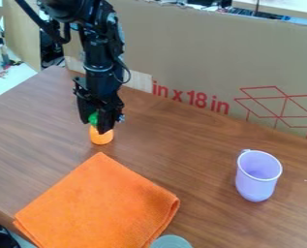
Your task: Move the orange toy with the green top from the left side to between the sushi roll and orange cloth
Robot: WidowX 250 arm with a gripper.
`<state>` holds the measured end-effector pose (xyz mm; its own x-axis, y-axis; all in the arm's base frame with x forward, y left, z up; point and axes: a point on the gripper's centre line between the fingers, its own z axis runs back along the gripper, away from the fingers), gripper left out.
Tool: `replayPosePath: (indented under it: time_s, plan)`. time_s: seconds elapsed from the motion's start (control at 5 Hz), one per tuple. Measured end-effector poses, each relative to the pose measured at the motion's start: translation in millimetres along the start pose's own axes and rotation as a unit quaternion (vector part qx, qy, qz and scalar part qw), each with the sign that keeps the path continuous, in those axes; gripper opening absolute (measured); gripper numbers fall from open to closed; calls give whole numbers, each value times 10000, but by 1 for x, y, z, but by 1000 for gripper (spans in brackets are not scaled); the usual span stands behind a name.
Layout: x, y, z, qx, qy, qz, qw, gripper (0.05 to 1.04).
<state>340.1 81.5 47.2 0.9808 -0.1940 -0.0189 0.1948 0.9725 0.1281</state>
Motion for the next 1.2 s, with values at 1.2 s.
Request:
replayPosePath:
  time_s: [1.2]
  plan:
    - [-81, 20, 98, 186, -875, 206, 9958, 1001]
